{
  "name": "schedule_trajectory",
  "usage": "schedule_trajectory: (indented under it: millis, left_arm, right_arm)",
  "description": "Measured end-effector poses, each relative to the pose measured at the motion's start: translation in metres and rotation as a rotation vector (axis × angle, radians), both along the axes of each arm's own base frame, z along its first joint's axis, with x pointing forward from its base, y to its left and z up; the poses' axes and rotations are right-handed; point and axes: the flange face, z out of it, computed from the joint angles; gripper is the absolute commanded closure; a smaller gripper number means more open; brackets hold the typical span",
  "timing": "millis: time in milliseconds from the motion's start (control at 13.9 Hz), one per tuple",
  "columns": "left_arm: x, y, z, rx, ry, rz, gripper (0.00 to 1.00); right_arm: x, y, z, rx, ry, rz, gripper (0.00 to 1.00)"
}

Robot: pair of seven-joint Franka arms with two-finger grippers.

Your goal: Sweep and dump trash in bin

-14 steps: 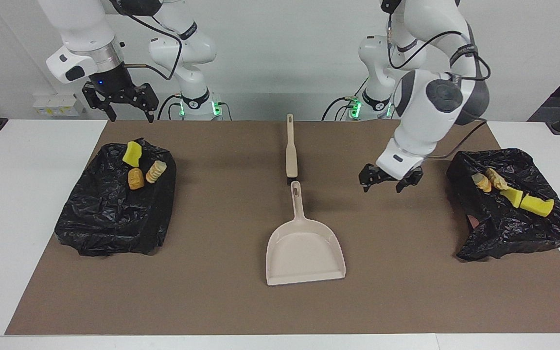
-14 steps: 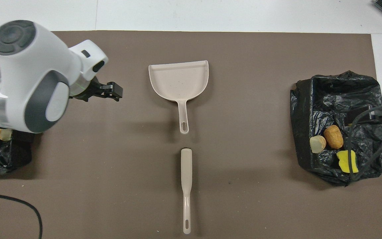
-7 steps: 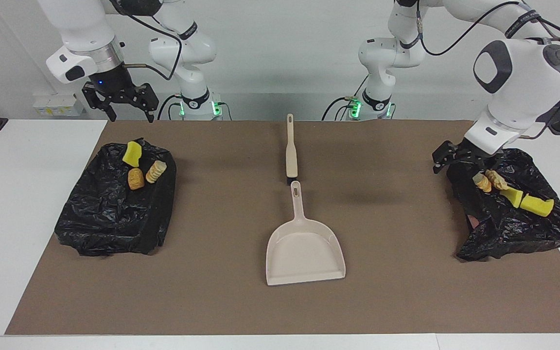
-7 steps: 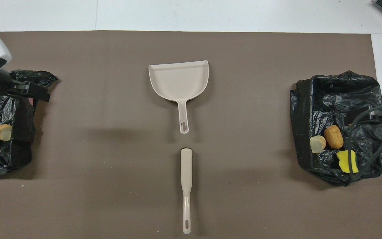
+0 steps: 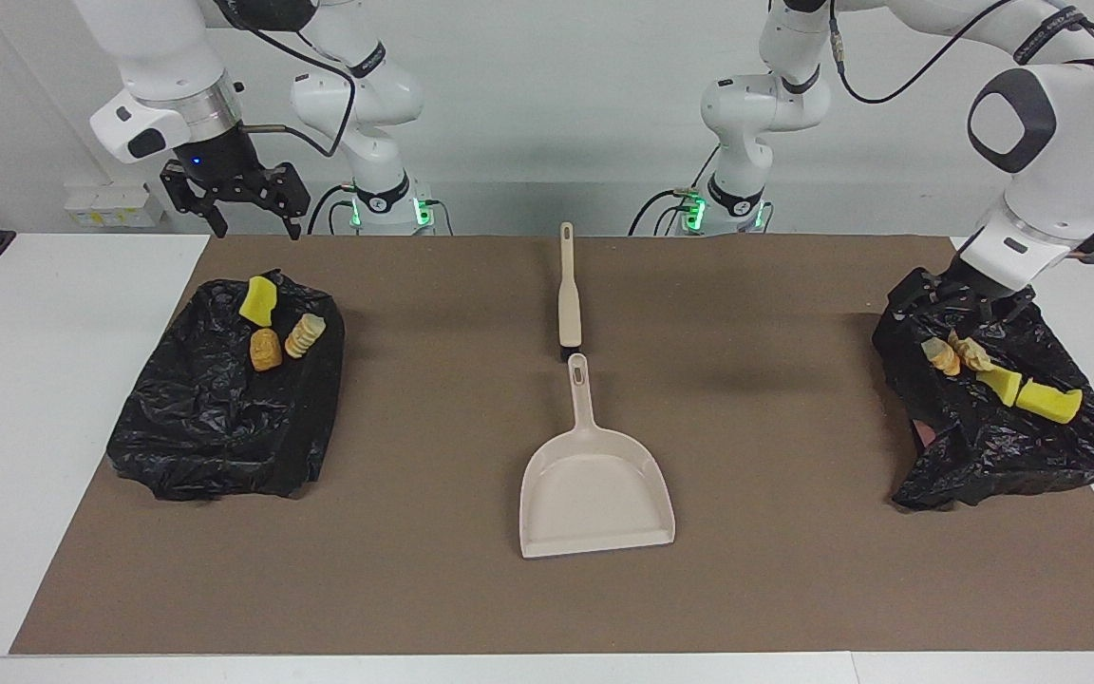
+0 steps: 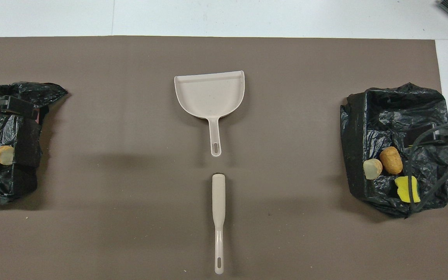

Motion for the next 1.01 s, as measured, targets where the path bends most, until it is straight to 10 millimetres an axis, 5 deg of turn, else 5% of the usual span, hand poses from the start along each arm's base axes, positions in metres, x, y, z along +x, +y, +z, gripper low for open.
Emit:
schedule_trajectory:
  millis: [216,433,722,1010]
  left_arm:
    - [-0.016,-0.022,0.032,0.033,-0.036,-0.036,0.00]
    - [-0.043,-0.020,0.060,0.044,-0.008,-0.039,0.00]
    - [-0.068,-0.031,0.071,0.054,0.069,-0.066,0.00]
    - [-0.072,-0.034,0.070,0.055,0.072,-0.071,0.00]
  right_arm:
    - [0.000,0.000,0.000,0.000,0.000,0.000,0.00]
    - [0.000,0.000,0.000,0.000,0.000,0.000,0.00]
    - [0.000,0.000,0.000,0.000,0.000,0.000,0.00]
    - [0.000,0.000,0.000,0.000,0.000,0.000,0.00]
